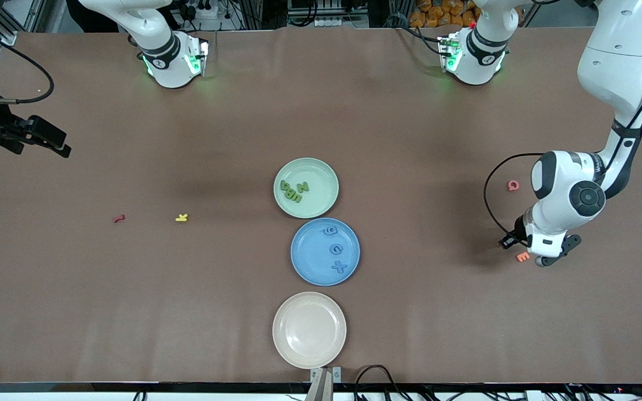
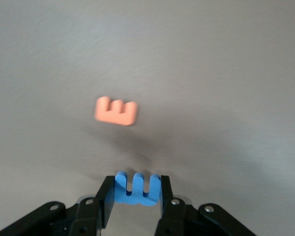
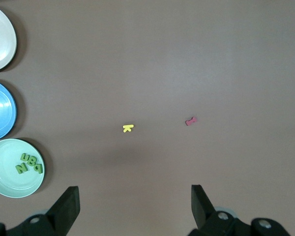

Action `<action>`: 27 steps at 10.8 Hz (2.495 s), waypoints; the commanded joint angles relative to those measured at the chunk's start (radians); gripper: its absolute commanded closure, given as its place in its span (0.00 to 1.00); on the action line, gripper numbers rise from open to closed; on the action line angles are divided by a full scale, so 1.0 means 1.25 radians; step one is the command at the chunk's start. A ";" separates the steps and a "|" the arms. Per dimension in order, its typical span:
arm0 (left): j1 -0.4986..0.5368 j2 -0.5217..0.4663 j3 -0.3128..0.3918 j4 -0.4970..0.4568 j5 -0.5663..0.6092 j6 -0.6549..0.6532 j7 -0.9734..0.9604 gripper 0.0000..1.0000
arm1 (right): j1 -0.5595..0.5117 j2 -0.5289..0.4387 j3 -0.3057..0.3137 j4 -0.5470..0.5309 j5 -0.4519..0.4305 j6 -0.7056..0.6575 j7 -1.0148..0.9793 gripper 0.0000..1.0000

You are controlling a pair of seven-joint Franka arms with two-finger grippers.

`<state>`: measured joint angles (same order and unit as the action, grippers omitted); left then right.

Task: Sort letters by color into matching plates
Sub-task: 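Lower the left gripper onto the blue w and grasp it, then carry the blue w with the left gripper to the blue plate, then open the left gripper to drop the w on the blue plate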

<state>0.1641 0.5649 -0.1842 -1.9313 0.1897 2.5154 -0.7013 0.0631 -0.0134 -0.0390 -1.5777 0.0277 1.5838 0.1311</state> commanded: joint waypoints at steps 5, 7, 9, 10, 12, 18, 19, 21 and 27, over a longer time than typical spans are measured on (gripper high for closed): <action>-0.012 -0.014 -0.132 0.091 0.009 -0.040 -0.083 1.00 | -0.010 -0.005 0.004 -0.007 0.010 0.004 -0.010 0.00; -0.063 -0.003 -0.150 0.124 0.009 -0.040 -0.181 1.00 | -0.010 -0.004 0.004 -0.007 0.011 0.006 -0.010 0.00; -0.132 0.020 -0.150 0.163 0.009 -0.040 -0.268 1.00 | -0.010 -0.004 0.004 -0.007 0.011 0.004 -0.010 0.00; -0.171 0.038 -0.150 0.191 0.009 -0.040 -0.296 1.00 | -0.010 -0.004 0.004 -0.007 0.011 0.004 -0.010 0.00; -0.238 0.071 -0.150 0.228 0.009 -0.039 -0.351 1.00 | -0.010 -0.004 0.004 -0.008 0.011 0.004 -0.010 0.00; -0.387 0.132 -0.130 0.303 0.018 0.093 -0.465 1.00 | -0.009 -0.003 0.004 -0.008 0.011 0.006 -0.010 0.00; -0.440 0.133 -0.085 0.303 0.018 0.129 -0.498 1.00 | -0.009 -0.003 0.004 -0.008 0.011 0.007 -0.010 0.00; -0.524 0.138 -0.001 0.306 0.014 0.169 -0.530 1.00 | -0.009 -0.003 0.004 -0.008 0.011 0.006 -0.010 0.00; -0.571 0.147 0.038 0.341 0.018 0.193 -0.596 0.07 | -0.009 -0.003 0.004 -0.008 0.011 0.008 -0.010 0.00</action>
<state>-0.5158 0.7364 -0.1737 -1.5406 0.1896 2.7497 -1.3974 0.0631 -0.0132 -0.0388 -1.5834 0.0277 1.5872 0.1308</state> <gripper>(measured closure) 0.586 0.000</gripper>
